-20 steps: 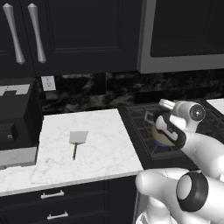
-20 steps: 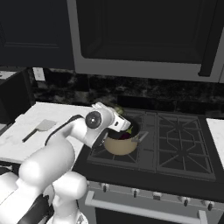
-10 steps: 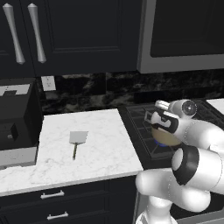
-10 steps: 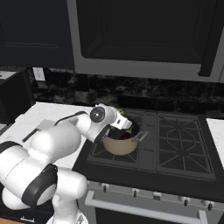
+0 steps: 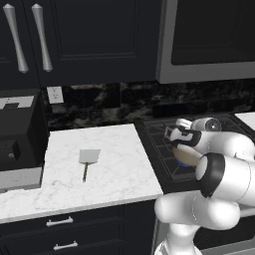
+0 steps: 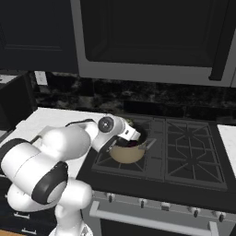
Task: Put the eggplant and cucumber in the pot. Retrieve the spatula and lightly stir the vegetables in the pot.
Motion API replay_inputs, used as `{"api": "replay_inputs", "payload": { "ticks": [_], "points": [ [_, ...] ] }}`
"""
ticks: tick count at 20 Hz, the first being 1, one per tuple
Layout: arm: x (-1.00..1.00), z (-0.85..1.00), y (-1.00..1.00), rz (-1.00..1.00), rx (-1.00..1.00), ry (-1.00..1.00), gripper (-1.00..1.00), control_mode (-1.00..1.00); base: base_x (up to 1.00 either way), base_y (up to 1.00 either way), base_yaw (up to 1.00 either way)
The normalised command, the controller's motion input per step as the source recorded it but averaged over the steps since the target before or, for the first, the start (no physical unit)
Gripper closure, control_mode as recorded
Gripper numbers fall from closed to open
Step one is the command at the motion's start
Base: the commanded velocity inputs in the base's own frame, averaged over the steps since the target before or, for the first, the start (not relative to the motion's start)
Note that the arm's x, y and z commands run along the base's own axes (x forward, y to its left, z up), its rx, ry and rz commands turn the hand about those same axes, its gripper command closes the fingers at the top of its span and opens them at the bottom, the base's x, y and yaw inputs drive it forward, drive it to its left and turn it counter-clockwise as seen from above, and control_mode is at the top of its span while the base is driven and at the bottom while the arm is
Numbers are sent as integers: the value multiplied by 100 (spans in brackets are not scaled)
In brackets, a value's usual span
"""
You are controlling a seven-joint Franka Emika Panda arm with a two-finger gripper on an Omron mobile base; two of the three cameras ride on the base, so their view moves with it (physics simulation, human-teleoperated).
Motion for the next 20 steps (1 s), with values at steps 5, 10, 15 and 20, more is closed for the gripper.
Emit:
{"api": "replay_inputs", "payload": {
  "ticks": [5,10,15,20],
  "points": [
    [1,-15,0,0,-1,0,-100,-100,0,0,0],
    [0,2,-6,0,0,0,-100,-100,0,0,0],
    [-9,64,-8,0,0,-4,-100,-100,0,0,0],
    [-35,100,0,0,5,-2,-100,-100,0,0,0]
  ]
}}
